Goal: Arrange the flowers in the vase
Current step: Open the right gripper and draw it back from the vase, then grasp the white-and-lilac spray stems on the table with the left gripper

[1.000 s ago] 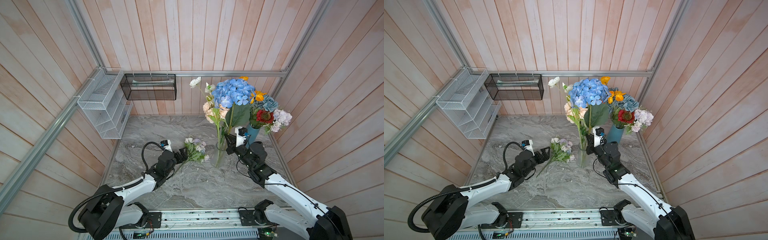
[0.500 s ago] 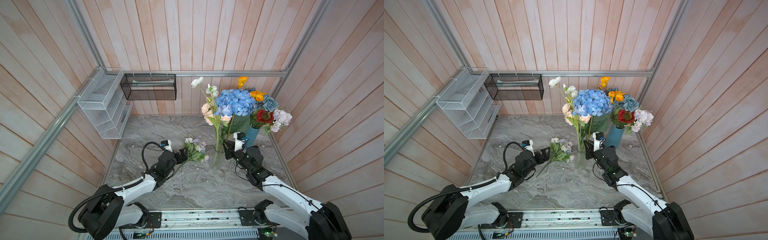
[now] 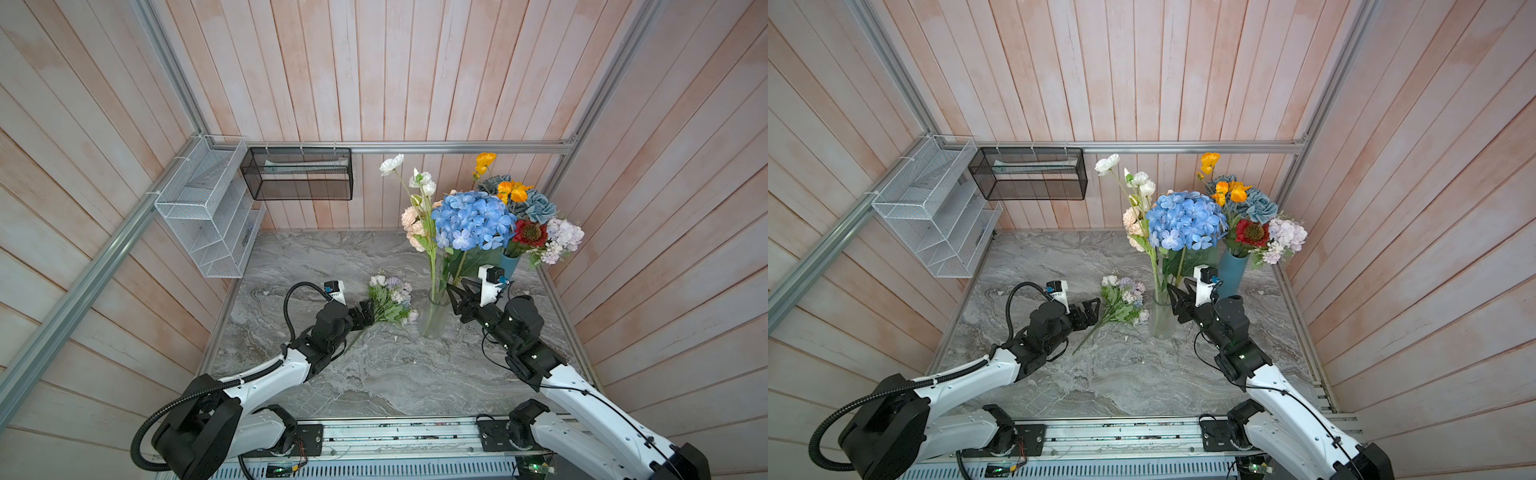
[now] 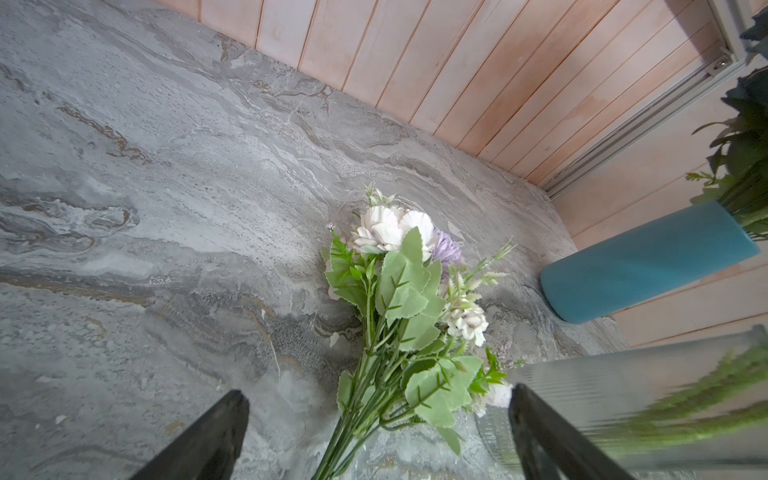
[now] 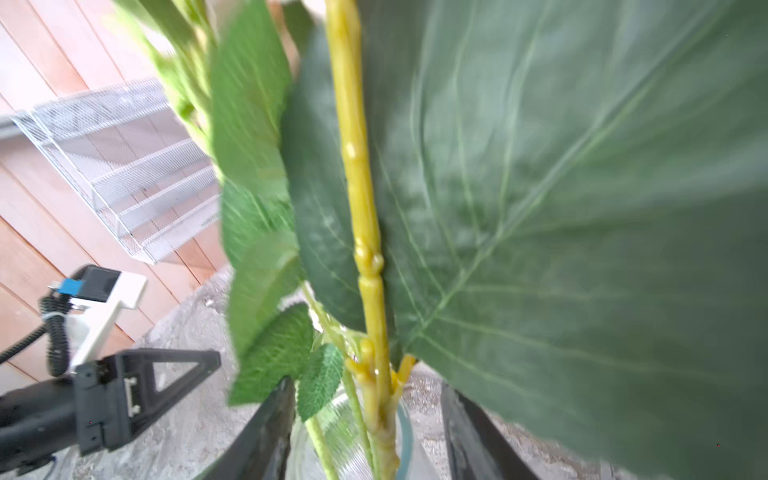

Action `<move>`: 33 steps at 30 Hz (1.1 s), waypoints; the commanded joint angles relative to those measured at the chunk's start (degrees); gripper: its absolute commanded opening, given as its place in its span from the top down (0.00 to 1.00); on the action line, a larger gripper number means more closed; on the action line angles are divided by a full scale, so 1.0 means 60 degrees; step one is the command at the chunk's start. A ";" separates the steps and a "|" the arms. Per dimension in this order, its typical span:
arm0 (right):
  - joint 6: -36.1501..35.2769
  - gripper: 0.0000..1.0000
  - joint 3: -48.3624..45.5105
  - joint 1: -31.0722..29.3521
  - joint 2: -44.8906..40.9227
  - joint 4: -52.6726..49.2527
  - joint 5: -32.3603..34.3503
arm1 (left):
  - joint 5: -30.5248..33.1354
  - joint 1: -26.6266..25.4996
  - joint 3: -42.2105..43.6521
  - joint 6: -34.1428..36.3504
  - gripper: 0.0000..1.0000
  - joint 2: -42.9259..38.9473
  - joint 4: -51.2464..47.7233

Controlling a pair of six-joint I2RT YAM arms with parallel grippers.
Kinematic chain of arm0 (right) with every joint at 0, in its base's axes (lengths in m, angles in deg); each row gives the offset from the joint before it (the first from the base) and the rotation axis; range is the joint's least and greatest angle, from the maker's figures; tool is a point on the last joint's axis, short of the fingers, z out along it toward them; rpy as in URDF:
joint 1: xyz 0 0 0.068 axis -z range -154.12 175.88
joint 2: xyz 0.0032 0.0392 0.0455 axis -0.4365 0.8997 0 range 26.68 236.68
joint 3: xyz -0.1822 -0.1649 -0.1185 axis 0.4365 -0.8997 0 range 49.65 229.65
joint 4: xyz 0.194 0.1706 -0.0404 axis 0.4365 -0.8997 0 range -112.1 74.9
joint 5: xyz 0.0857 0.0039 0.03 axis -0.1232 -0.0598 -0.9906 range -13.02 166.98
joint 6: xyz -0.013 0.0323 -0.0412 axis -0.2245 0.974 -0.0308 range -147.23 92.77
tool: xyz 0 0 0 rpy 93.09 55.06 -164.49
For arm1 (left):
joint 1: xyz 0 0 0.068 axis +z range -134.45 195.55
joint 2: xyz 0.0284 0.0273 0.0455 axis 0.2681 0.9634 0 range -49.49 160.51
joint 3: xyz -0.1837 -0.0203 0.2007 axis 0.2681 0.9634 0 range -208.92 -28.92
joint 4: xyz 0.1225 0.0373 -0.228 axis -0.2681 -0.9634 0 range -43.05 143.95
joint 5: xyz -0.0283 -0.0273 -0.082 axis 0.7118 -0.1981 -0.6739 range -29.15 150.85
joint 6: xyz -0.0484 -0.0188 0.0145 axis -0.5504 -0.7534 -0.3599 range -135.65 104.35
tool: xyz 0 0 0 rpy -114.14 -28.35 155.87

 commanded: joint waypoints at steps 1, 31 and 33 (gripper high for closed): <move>0.0243 0.45 0.0367 -0.0057 -0.0583 -0.0605 -0.0594 | -0.0308 0.0045 -0.0354 0.0446 0.02 -0.0045 -0.0512; 0.0930 0.48 0.0893 -0.1831 0.2360 0.2955 -0.1397 | -0.1421 0.0048 -0.1474 0.1685 0.46 0.2270 -0.4052; 0.0948 0.48 0.0864 -0.1832 0.2403 0.3029 -0.1386 | -0.1407 0.0047 -0.1472 0.1727 0.47 0.2368 -0.4003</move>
